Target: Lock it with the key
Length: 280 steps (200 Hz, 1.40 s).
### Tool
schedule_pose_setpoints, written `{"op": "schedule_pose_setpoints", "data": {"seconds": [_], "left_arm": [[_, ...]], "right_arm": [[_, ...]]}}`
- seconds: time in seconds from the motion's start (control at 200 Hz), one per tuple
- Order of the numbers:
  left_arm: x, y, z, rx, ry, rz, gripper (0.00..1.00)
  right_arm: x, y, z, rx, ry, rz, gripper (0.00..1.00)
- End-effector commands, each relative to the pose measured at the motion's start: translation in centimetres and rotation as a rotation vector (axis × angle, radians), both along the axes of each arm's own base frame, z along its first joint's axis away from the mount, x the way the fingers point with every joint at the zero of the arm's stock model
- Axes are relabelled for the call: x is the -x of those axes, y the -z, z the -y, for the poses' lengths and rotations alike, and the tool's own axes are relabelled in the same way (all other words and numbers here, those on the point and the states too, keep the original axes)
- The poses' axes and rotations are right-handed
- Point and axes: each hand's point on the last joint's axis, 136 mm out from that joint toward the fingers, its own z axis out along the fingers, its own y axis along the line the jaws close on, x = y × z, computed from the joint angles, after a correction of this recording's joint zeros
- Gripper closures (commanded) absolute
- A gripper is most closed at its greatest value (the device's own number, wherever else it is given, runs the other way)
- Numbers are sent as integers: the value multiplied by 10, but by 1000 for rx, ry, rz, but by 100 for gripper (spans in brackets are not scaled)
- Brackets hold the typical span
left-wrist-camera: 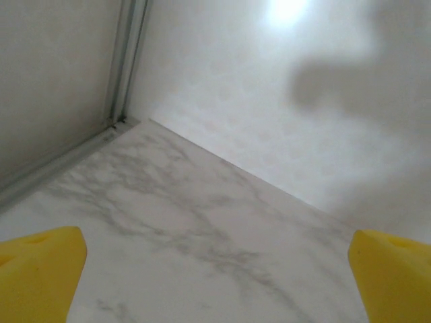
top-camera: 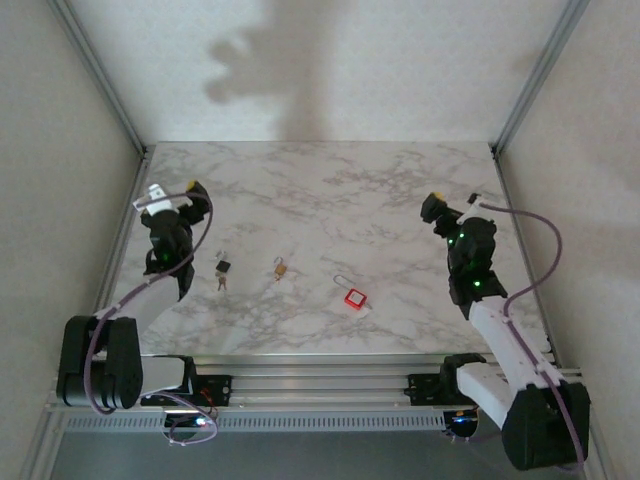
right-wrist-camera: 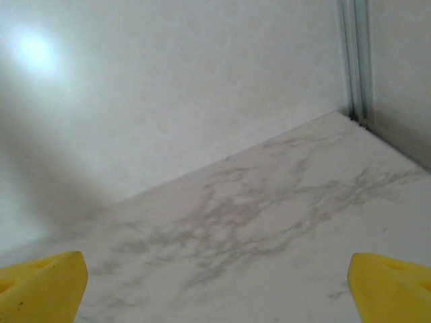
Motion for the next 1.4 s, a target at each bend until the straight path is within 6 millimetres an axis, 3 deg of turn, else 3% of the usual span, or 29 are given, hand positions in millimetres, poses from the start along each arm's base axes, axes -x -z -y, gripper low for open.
{"op": "schedule_pose_setpoints", "data": {"seconds": [0.0, 0.08, 0.17, 0.45, 0.696, 1.066, 1.397], "left_arm": [[5, 27, 4, 292, -43, -156, 1], [7, 43, 10, 429, -47, -218, 0], [2, 47, 38, 482, 120, -223, 1], [35, 44, 68, 420, 137, -236, 1], [59, 55, 95, 409, 166, -262, 0], [82, 41, 126, 441, 231, -233, 1], [85, 39, 140, 441, 251, -251, 0]], "right_arm": [[16, 16, -9, -203, -26, -116, 1], [18, 10, -30, -196, -151, -105, 1], [22, 14, -47, -117, -239, -184, 1], [41, 67, -102, 139, -421, -472, 1], [58, 111, -124, 286, -483, -700, 1], [71, 145, -151, 383, -583, -789, 3], [110, 177, -195, 368, -809, -859, 8]]}}
